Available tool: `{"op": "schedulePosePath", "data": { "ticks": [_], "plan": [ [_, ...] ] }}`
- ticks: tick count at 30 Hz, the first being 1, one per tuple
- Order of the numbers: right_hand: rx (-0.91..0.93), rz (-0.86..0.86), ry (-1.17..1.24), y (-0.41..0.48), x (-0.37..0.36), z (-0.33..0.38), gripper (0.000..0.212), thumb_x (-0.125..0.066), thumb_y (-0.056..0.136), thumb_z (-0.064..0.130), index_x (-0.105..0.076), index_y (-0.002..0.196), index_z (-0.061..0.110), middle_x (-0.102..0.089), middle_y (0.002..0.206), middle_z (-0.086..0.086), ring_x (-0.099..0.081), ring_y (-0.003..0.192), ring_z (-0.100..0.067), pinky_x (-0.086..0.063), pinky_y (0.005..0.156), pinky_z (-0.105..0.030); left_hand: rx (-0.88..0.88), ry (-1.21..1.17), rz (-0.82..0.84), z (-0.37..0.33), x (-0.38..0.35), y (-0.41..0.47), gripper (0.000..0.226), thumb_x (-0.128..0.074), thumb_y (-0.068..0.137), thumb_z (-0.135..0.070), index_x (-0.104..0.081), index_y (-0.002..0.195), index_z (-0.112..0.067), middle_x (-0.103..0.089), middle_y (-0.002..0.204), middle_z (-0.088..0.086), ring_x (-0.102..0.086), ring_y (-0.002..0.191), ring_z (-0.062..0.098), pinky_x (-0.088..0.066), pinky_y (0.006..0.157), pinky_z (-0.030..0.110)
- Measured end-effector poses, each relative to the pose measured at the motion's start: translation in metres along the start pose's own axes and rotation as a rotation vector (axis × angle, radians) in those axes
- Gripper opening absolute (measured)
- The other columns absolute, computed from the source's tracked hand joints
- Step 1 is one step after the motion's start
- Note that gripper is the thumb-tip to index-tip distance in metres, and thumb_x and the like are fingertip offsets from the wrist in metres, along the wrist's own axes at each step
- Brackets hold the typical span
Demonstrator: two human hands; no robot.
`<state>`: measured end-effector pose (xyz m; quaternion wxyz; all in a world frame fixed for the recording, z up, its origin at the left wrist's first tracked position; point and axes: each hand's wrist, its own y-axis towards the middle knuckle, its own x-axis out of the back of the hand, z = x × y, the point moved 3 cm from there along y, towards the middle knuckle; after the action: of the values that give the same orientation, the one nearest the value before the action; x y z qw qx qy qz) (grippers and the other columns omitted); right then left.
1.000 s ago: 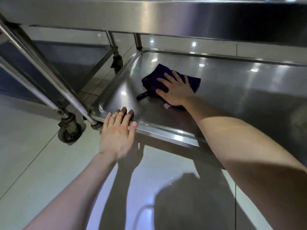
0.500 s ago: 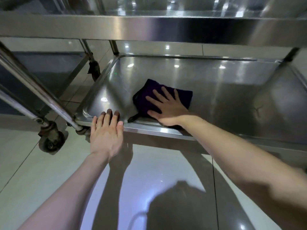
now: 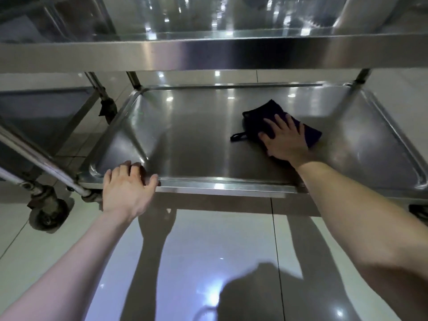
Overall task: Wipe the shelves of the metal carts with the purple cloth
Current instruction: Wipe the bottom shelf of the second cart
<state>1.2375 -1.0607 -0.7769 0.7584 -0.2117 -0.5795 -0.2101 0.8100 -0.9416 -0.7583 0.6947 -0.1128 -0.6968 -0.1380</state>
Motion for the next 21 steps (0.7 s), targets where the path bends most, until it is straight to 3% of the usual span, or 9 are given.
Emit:
{"op": "schedulePosePath", "data": {
  "ticks": [4,7,11,14,17,21],
  "plan": [
    [0.018,0.034,-0.025,-0.005,0.001,0.005,0.096,-0.025,0.094,0.094,-0.009,0.173,0.042,0.005,0.182,0.004,0.016,0.167,-0.025,0.015,0.13,-0.059,-0.206,-0.048,0.009,-0.083,0.008,-0.01,0.096,-0.017,0.09,-0.089,-0.055,0.154,-0.028,-0.046,0.165,0.011,-0.045,0.147,0.036,-0.032,0.122,0.049],
    [0.032,0.047,-0.037,-0.003,0.001,0.001,0.087,-0.022,0.099,0.087,-0.006,0.173,0.043,0.007,0.182,0.003,0.017,0.166,-0.026,0.014,0.13,-0.061,-0.298,-0.167,0.007,-0.14,0.002,-0.004,0.077,-0.028,0.101,-0.077,-0.041,0.163,-0.034,-0.032,0.175,0.003,-0.027,0.161,0.027,-0.018,0.131,0.044],
    [0.109,0.097,-0.121,-0.002,-0.002,0.01,0.072,-0.02,0.108,0.073,-0.002,0.172,0.046,0.011,0.182,0.004,0.021,0.165,-0.028,0.016,0.128,-0.063,-0.296,-0.117,-0.057,-0.168,-0.015,0.0,0.06,-0.038,0.105,-0.062,-0.048,0.154,-0.029,-0.042,0.166,0.003,-0.034,0.154,0.03,-0.022,0.126,0.05],
    [0.355,0.135,-0.132,-0.026,-0.012,0.02,0.069,-0.019,0.107,0.074,0.0,0.169,0.052,0.012,0.181,0.011,0.025,0.164,-0.021,0.019,0.129,-0.06,-0.289,-0.133,-0.143,-0.165,-0.016,0.0,0.054,-0.036,0.099,-0.053,-0.056,0.143,-0.027,-0.053,0.155,0.004,-0.045,0.144,0.032,-0.032,0.12,0.05],
    [0.636,0.148,-0.153,-0.054,-0.021,0.022,0.069,-0.015,0.104,0.08,0.002,0.167,0.058,0.013,0.179,0.018,0.027,0.163,-0.012,0.022,0.129,-0.052,-0.296,-0.147,-0.184,-0.161,-0.015,-0.001,0.055,-0.041,0.096,-0.044,-0.056,0.143,-0.02,-0.057,0.152,0.009,-0.051,0.139,0.036,-0.036,0.116,0.053],
    [0.723,0.154,-0.13,-0.029,-0.011,0.015,0.067,-0.017,0.104,0.08,-0.007,0.167,0.058,0.004,0.18,0.02,0.02,0.164,-0.007,0.021,0.129,-0.045,-0.304,-0.131,-0.19,-0.161,-0.018,-0.001,0.058,-0.045,0.096,-0.047,-0.057,0.145,-0.018,-0.058,0.152,0.011,-0.052,0.138,0.038,-0.037,0.116,0.053]
  ]
}}
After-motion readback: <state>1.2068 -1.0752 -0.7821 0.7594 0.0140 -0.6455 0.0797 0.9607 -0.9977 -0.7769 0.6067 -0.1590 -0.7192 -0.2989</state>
